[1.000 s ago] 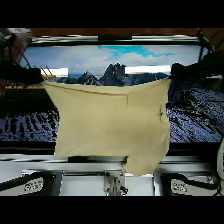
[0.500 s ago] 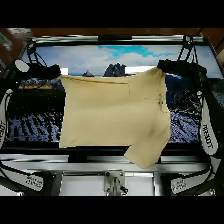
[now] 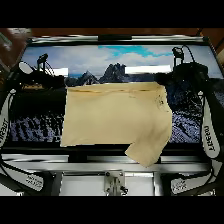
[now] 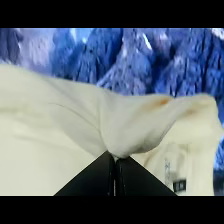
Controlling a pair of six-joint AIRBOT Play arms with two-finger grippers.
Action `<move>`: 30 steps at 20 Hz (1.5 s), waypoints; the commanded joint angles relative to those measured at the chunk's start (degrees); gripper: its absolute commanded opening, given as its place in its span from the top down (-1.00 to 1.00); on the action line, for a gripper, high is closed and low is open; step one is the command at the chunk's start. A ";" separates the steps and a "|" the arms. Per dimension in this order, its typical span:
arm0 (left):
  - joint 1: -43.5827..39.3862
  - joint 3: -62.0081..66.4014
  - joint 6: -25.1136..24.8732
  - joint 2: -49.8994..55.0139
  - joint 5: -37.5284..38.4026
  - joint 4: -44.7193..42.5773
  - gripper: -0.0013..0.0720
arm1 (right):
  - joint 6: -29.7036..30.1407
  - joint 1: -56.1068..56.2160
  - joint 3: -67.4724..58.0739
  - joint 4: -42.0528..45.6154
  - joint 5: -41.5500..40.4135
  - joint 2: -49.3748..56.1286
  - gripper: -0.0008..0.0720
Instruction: Fold the shirts.
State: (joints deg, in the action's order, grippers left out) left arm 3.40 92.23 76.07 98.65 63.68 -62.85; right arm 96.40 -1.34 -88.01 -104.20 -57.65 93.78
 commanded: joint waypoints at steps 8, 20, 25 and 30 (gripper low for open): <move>0.74 -9.25 0.28 -2.80 18.88 -5.62 0.88 | -9.49 0.02 8.26 10.38 -23.69 -3.10 0.81; 5.55 -7.34 3.74 -7.58 26.64 -5.77 -0.65 | -5.11 -3.76 10.69 19.43 -33.51 -13.31 -0.43; 11.85 -33.86 3.19 -23.78 23.52 -5.64 -0.69 | -1.22 -22.91 25.53 3.15 -29.79 -27.71 -0.43; 14.82 -57.37 1.07 -36.65 12.72 -5.11 -0.69 | 0.94 -28.70 34.16 -3.87 -26.69 -31.19 -0.51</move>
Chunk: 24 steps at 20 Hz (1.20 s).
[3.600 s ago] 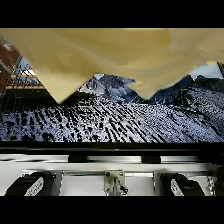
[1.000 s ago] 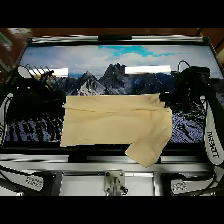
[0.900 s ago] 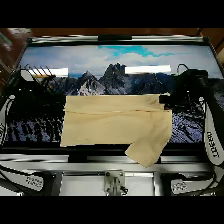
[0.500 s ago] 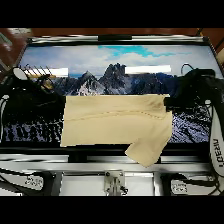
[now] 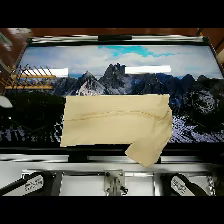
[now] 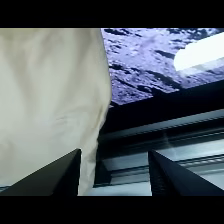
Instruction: Fold the shirts.
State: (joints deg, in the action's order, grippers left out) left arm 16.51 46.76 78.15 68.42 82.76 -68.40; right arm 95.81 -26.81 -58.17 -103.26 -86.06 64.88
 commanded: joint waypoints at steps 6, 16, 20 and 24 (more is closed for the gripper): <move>1.18 -19.87 -4.04 -5.05 -15.74 11.52 -0.68 | 1.77 -3.19 4.50 -4.66 3.41 -2.29 -0.51; -2.95 -18.60 -4.48 -2.43 -21.07 17.42 0.87 | 4.87 -0.87 12.59 -4.61 2.95 -2.32 -0.51; -2.95 -15.54 -5.53 -2.43 -19.52 17.46 0.87 | 4.87 4.20 23.71 -7.23 13.00 -2.21 -0.51; -2.95 -14.21 -5.73 -2.43 -19.37 17.44 0.87 | 4.33 4.48 25.46 -9.49 13.51 1.03 -0.50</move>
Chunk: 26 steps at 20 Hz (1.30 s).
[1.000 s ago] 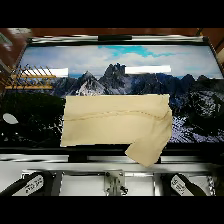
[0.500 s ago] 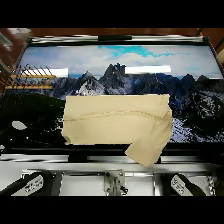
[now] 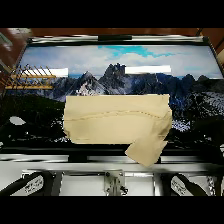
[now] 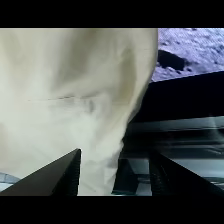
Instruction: Fold the shirts.
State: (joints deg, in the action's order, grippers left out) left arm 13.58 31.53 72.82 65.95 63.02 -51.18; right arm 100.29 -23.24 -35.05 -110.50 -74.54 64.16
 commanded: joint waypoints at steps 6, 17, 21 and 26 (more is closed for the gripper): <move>-0.02 1.09 -0.39 0.04 0.46 0.24 0.87 | -0.09 10.69 2.93 -2.99 2.62 6.08 0.00; -0.52 27.61 -5.14 7.80 0.57 0.24 0.88 | -4.98 11.17 -26.34 -9.57 12.07 9.14 0.82; -1.97 39.85 0.00 19.54 0.61 0.28 0.87 | -7.98 12.83 -35.67 -10.56 16.81 19.06 0.82; -2.08 47.95 4.24 29.27 0.57 0.26 0.87 | -8.85 13.46 -42.62 -10.27 20.81 29.05 0.81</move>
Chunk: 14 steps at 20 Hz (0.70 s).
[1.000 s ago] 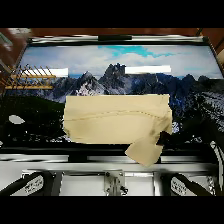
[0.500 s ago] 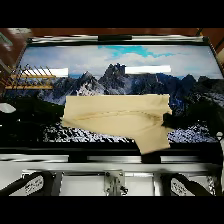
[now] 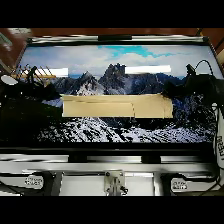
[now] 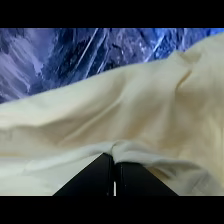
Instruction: Fold the shirts.
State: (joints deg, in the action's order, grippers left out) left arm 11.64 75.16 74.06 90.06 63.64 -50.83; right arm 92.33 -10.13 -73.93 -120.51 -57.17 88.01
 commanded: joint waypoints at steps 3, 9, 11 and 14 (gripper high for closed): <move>-0.61 4.24 2.75 8.92 3.91 -0.09 0.21 | 1.38 0.96 -3.74 0.11 3.93 7.63 -0.13; 0.92 6.01 -1.42 8.11 13.57 -0.13 -0.58 | 7.69 -1.79 -3.74 14.38 -4.26 3.43 -0.88; 0.94 6.38 -1.60 6.49 13.38 -0.13 -0.58 | 7.87 -4.09 -3.72 10.99 -9.20 4.98 -0.88; 0.37 6.38 -1.62 4.63 13.40 -0.13 -0.58 | 9.20 -4.61 -3.72 5.95 -11.89 8.59 -0.88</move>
State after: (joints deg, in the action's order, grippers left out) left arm 12.21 81.21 72.82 96.18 76.05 -50.96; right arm 100.36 -13.74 -77.58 -112.12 -64.99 94.43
